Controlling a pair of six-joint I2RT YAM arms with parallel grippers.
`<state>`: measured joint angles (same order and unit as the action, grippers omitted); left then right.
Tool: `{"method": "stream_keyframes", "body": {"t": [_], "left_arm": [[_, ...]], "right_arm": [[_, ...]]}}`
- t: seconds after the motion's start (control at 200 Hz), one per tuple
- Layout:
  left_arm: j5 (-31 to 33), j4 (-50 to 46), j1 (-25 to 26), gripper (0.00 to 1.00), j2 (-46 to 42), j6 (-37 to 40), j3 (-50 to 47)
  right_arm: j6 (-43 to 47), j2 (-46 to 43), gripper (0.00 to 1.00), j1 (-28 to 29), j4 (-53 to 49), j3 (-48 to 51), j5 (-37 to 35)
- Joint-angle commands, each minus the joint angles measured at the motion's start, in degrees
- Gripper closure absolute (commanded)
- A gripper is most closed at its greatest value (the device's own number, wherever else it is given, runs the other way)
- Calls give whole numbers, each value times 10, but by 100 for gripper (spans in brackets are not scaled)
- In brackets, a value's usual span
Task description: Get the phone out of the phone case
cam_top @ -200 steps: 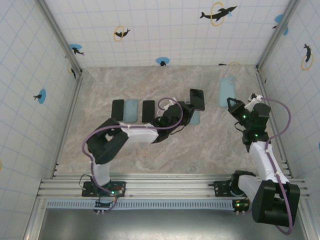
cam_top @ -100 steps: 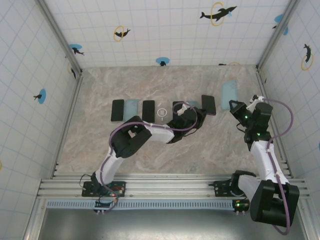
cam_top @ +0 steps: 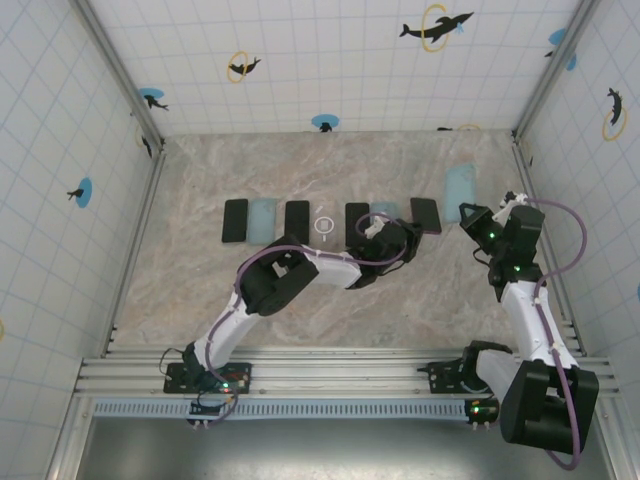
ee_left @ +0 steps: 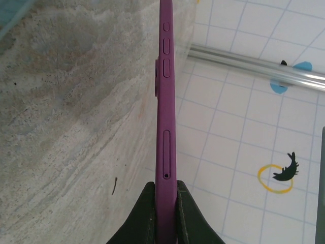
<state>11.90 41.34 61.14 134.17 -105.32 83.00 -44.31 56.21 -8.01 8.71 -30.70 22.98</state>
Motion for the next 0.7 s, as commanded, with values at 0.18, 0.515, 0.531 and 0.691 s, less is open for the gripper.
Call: {"method": "stream_keyframes", "body": {"t": [0.18,0.515,0.531,0.691], "left_arm": [[28,-19,5,100,50,-41,61],[26,-50,8,100,60,-56,79],[25,-55,9,98,60,-56,80],[4,-84,12,93,62,-86,86]], "right_arm": [[-2,-12,100,-3,6,-11,0],[-15,-12,100,-1,19,4,2],[-15,-12,100,-1,20,5,2],[-18,-13,100,0,23,10,1]]}}
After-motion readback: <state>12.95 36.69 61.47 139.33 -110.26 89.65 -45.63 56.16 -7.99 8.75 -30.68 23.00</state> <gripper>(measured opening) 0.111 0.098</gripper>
